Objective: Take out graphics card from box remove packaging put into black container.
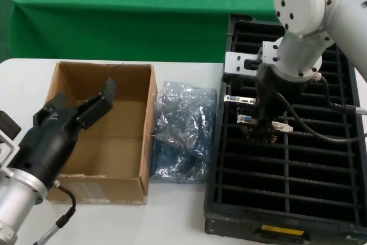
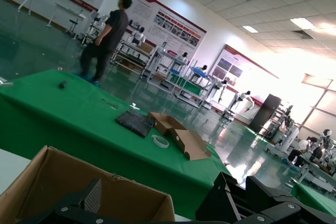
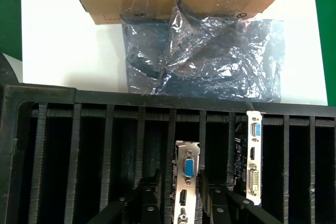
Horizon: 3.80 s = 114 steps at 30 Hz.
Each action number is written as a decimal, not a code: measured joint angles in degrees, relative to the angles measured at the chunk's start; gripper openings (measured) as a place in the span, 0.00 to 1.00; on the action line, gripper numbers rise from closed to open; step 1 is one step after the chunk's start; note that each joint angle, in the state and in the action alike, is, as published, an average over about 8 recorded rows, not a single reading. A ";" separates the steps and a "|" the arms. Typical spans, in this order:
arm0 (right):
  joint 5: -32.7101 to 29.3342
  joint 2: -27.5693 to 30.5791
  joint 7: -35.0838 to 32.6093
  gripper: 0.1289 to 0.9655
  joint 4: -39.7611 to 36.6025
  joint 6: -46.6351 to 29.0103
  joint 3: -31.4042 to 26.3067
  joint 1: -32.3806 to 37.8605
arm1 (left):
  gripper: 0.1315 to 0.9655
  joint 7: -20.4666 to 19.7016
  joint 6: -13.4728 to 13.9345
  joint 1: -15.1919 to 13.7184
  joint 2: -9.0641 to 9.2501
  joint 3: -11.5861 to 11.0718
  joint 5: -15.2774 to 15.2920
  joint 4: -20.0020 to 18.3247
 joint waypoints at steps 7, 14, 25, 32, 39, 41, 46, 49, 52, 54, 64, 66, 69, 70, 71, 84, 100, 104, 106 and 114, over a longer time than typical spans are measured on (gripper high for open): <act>-0.84 1.42 1.62 0.25 4.10 -0.51 0.12 -0.95 | 1.00 -0.22 -0.48 0.25 -0.53 -0.18 -0.08 -0.96; -2.21 3.98 4.90 0.39 10.85 -1.75 0.77 -2.13 | 1.00 -0.30 -1.10 1.11 -1.03 -0.38 -0.14 -2.83; -8.52 8.90 13.59 0.60 25.12 -2.29 3.74 -3.43 | 1.00 -0.52 -2.03 3.15 -1.97 -0.57 -0.44 -6.87; -15.83 11.69 21.08 0.79 35.92 -0.10 8.91 -4.97 | 1.00 -1.28 -2.64 5.08 -3.35 -1.50 -1.33 -10.36; -21.95 13.89 26.99 0.90 47.08 1.32 15.71 -8.94 | 1.00 -2.94 -4.57 6.97 -5.98 -1.88 -3.18 -13.89; -22.94 14.43 28.02 0.93 49.55 1.41 17.42 -10.30 | 1.00 -3.30 -5.07 7.18 -6.56 -1.75 -3.64 -14.34; -22.54 15.08 28.13 0.97 52.28 2.78 19.91 -13.28 | 1.00 -3.06 -5.35 7.32 -6.58 -1.67 -3.60 -14.32; -20.63 15.05 26.71 0.99 52.24 4.73 20.57 -15.04 | 1.00 -2.46 -5.44 7.38 -6.16 -1.69 -3.10 -13.98; -18.17 15.00 24.85 1.00 52.23 7.25 21.47 -17.35 | 1.00 -1.67 -5.55 7.47 -5.62 -1.71 -2.45 -13.54; -16.36 14.98 23.50 1.00 52.29 9.13 22.18 -19.07 | 1.00 -1.08 -5.62 7.54 -5.22 -1.73 -1.97 -13.21; -6.00 14.85 15.80 1.00 52.64 19.85 26.27 -28.90 | 1.00 2.30 -6.05 7.91 -2.95 -1.86 0.79 -11.32; -3.91 14.83 14.25 1.00 52.71 22.02 27.09 -30.89 | 1.00 2.99 -6.13 7.98 -2.49 -1.88 1.35 -10.94; -0.86 14.79 11.98 1.00 52.82 25.18 28.30 -33.80 | 1.00 3.99 -6.26 8.09 -1.82 -1.92 2.16 -10.39; 0.19 14.78 11.19 1.00 52.86 26.28 28.72 -34.81 | 1.00 4.33 -6.30 8.13 -1.58 -1.93 2.44 -10.19; 1.25 14.76 10.44 1.00 52.89 27.34 29.13 -35.82 | 1.00 4.68 -6.35 8.17 -1.35 -1.95 2.73 -10.00; 14.81 14.60 0.34 1.00 53.36 41.42 34.52 -48.81 | 1.00 9.11 -6.91 8.65 1.65 -2.11 6.35 -7.52; 31.62 14.40 -12.16 1.00 53.93 58.84 41.15 -64.80 | 1.00 14.60 -7.60 9.25 5.35 -2.31 10.83 -4.46; 35.75 14.35 -15.22 1.00 54.07 63.11 42.78 -68.73 | 1.00 15.96 -7.77 9.40 6.26 -2.36 11.93 -3.71; 37.87 14.32 -16.76 1.00 54.15 65.31 43.60 -70.71 | 1.00 16.65 -7.86 9.47 6.72 -2.38 12.48 -3.33; 46.31 14.22 -23.06 1.00 54.43 74.04 46.94 -78.75 | 1.00 19.41 -8.20 9.77 8.58 -2.48 14.73 -1.80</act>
